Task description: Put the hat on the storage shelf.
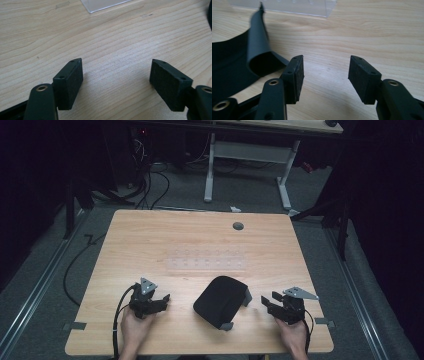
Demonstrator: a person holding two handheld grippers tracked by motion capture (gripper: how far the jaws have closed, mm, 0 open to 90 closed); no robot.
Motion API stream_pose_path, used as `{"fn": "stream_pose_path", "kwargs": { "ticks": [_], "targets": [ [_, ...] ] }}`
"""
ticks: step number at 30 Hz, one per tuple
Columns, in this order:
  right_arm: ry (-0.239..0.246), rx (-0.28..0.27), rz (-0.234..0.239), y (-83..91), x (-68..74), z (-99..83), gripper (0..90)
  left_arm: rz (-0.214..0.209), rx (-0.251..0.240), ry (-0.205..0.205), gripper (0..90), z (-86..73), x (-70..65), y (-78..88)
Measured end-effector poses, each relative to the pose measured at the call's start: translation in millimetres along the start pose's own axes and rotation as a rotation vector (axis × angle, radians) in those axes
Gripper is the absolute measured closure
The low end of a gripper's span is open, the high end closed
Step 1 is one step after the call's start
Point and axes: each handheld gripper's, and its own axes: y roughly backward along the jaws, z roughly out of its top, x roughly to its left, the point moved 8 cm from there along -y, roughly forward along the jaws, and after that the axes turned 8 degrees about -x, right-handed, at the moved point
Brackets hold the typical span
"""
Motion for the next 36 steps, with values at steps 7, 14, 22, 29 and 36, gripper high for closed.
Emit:
{"fn": "stream_pose_path", "kwargs": {
  "ticks": [7, 14, 22, 29, 36],
  "targets": [
    [0.009, -0.023, 0.072, 7.9, 20.1, 7.9, 40.7, 0.000, 0.000, 0.000, 27.2, 0.0, 0.0, 0.0],
    [0.001, -0.020, 0.148, -0.8, 44.2, 17.6, 34.7, 0.000, 0.000, 0.000, 27.2, 0.0, 0.0, 0.0],
    [0.023, -0.005, 0.174, -16.1, 59.3, 23.5, 33.7, -0.004, 0.001, -0.001, 26.8, -0.2, -0.6, -0.1],
    [0.025, 0.036, 0.223, -36.8, 71.2, 21.4, 36.4, -0.005, 0.002, -0.004, 26.8, -0.4, -0.7, -0.5],
    [0.049, 0.059, 0.261, -50.6, 81.6, 19.9, 40.1, -0.006, 0.003, -0.004, 26.6, -0.5, -0.8, -0.4]
  ]
}}
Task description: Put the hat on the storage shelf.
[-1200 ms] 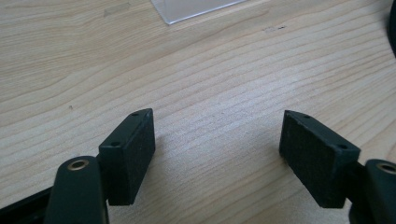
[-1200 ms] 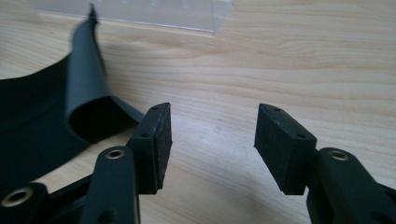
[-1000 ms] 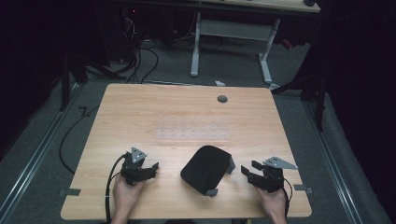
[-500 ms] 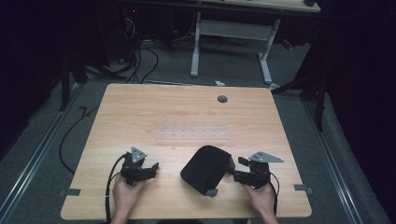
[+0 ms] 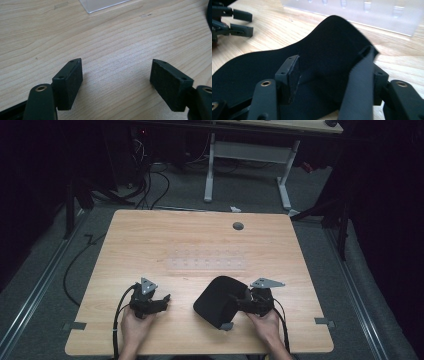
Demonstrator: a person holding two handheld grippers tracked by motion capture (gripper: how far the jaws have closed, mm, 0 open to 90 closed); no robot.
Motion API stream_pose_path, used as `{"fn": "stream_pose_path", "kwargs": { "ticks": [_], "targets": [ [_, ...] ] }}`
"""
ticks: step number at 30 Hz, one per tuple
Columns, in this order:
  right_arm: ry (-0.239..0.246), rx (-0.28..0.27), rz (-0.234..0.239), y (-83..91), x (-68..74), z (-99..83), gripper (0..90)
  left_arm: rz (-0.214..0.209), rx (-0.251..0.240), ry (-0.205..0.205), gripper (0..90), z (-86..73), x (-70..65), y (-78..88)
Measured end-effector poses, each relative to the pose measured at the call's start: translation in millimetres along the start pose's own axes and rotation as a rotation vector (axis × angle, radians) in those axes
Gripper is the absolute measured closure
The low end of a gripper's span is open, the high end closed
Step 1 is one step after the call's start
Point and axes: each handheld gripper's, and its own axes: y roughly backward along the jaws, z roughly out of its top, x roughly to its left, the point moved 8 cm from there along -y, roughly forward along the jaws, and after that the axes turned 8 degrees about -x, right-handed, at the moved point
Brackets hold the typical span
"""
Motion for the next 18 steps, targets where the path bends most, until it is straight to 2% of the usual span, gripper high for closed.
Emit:
{"fn": "stream_pose_path", "kwargs": {
  "ticks": [3, 6, 7, 11, 18],
  "targets": [
    [-0.001, 0.035, 0.012, -7.0, -2.0, -4.4, 44.6, 0.000, 0.000, 0.000, 26.6, 0.0, 0.0, 0.0],
    [0.003, 0.042, 0.015, -8.6, -2.3, -5.5, 47.7, 0.000, 0.000, 0.000, 26.6, 0.0, 0.0, 0.0],
    [0.003, 0.034, 0.015, -9.1, -1.9, -5.3, 52.7, 0.000, 0.000, 0.000, 26.6, -0.1, 0.0, 0.1],
    [0.010, 0.012, 0.046, -8.5, 0.2, -3.7, 62.7, -0.001, 0.001, -0.001, 26.3, -0.2, -0.1, 0.1],
    [0.019, 0.003, 0.109, -5.5, 3.4, -5.5, 75.8, 0.000, 0.000, 0.003, 25.6, -0.1, -0.7, -0.7]
  ]
}}
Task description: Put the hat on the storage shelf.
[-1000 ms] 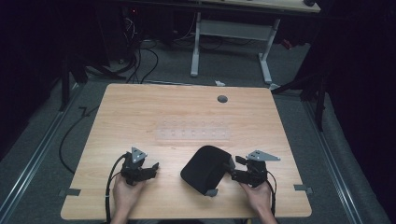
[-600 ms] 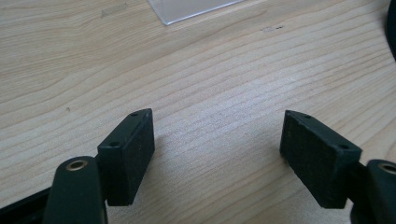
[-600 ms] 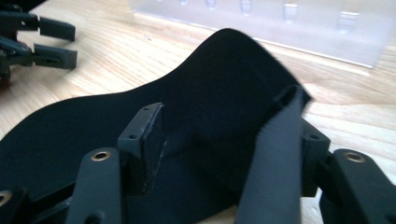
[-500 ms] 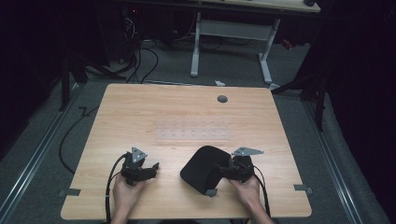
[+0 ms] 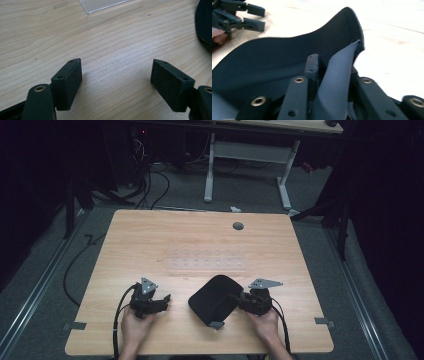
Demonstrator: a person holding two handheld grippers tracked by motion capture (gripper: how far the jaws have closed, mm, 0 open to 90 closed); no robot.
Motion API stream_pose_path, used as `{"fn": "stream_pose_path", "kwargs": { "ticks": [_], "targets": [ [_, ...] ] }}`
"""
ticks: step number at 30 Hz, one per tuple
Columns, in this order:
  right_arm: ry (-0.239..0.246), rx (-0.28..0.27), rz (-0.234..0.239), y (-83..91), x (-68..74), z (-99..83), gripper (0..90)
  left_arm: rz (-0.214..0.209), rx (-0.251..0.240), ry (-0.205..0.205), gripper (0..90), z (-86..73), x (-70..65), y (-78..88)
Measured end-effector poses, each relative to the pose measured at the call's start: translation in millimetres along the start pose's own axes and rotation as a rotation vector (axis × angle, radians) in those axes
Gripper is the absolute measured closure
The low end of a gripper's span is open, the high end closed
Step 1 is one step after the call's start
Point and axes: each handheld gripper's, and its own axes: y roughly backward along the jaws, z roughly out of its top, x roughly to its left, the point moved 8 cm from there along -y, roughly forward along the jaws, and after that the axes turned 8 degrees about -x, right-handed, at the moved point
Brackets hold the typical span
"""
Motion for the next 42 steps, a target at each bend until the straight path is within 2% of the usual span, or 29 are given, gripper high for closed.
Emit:
{"fn": "stream_pose_path", "kwargs": {
  "ticks": [7, 12, 20, 27, 32, 37, 39, 41, 42],
  "targets": [
    [-0.036, -0.015, 0.050, 4.3, 1.7, -2.3, 83.4, -0.001, 0.003, -0.006, 25.4, -0.6, -0.2, 0.4],
    [-0.028, -0.024, 0.060, 7.7, 6.2, 1.4, 85.1, -0.003, 0.004, -0.007, 25.8, -1.2, -1.0, 1.8],
    [-0.002, -0.043, 0.056, 13.1, 14.1, 11.8, 85.4, 0.000, 0.003, -0.005, 25.7, -1.0, -1.0, 1.4],
    [-0.039, -0.081, 0.061, 20.8, 11.3, 16.4, 85.4, 0.003, 0.000, -0.004, 25.6, -0.7, -0.9, 0.7],
    [-0.056, -0.114, 0.056, 29.6, 9.2, 20.6, 85.4, -0.010, 0.011, -0.009, 23.9, -0.8, -0.8, -0.5],
    [-0.068, -0.123, 0.054, 32.9, 7.7, 21.6, 85.4, -0.015, 0.010, -0.009, 23.9, -0.6, -0.8, -0.9],
    [-0.069, -0.121, 0.053, 34.3, 8.0, 21.8, 85.4, -0.013, 0.014, -0.009, 26.8, -0.1, -0.9, 0.3],
    [-0.063, -0.128, 0.053, 36.6, 8.6, 22.6, 85.4, -0.011, 0.009, -0.021, 28.1, -0.2, -1.4, 0.8],
    [-0.065, -0.130, 0.053, 37.7, 8.7, 22.8, 85.4, -0.009, 0.000, -0.040, 27.6, 0.4, -1.9, 1.6]
  ]
}}
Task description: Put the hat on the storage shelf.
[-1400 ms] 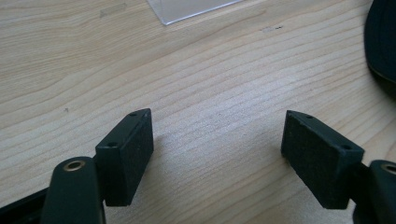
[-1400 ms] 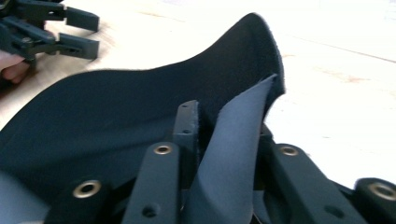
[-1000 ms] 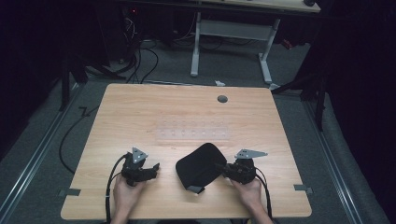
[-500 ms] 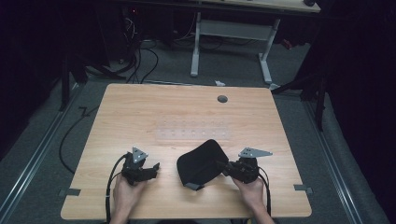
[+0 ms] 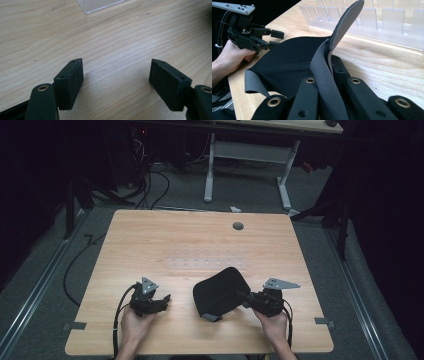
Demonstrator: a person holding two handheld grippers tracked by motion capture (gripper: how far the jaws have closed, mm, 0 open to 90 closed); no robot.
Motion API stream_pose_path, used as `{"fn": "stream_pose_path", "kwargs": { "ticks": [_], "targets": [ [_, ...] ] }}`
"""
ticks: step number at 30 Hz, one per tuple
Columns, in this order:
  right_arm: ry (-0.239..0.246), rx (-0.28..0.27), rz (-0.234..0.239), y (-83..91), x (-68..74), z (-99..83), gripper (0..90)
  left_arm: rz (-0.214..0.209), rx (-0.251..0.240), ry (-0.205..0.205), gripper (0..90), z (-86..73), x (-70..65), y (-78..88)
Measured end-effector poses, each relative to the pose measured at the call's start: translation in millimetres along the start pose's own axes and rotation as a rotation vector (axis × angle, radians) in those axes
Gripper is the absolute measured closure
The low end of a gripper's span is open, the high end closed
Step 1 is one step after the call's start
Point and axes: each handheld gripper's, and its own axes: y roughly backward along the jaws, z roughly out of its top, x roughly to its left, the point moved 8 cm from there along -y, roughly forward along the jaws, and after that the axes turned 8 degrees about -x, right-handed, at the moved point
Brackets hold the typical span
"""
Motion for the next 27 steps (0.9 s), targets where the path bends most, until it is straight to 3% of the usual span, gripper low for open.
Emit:
{"fn": "stream_pose_path", "kwargs": {
  "ticks": [5, 7, 8, 10, 14, 23, 27],
  "targets": [
    [0.007, -0.010, -0.022, 2.3, -1.6, 5.1, 85.4, -0.072, -0.033, -0.023, 26.4, 8.4, -19.8, 9.9],
    [0.009, -0.018, -0.022, 2.3, 0.1, 11.6, 85.3, -0.136, -0.031, -0.021, 25.8, 13.0, -36.5, 17.2],
    [0.009, -0.018, -0.022, 2.3, 0.1, 11.6, 85.3, -0.136, -0.031, -0.021, 25.6, 13.0, -36.5, 17.2],
    [0.024, -0.029, -0.019, 3.0, 2.7, 17.0, 85.3, -0.176, -0.032, -0.024, 25.4, 15.0, -46.4, 21.3],
    [0.013, -0.033, -0.014, 1.9, 3.7, 21.9, 85.3, -0.237, -0.004, 0.021, 25.0, 14.6, -62.2, 26.0],
    [0.010, -0.008, -0.011, -0.7, 7.3, 21.1, 85.3, -0.361, -0.013, -0.035, 24.3, 16.1, -100.7, 38.4],
    [-0.001, -0.006, -0.010, -1.0, 7.2, 21.1, 85.3, -0.387, -0.007, -0.057, 23.9, 15.9, -112.5, 40.0]
  ]
}}
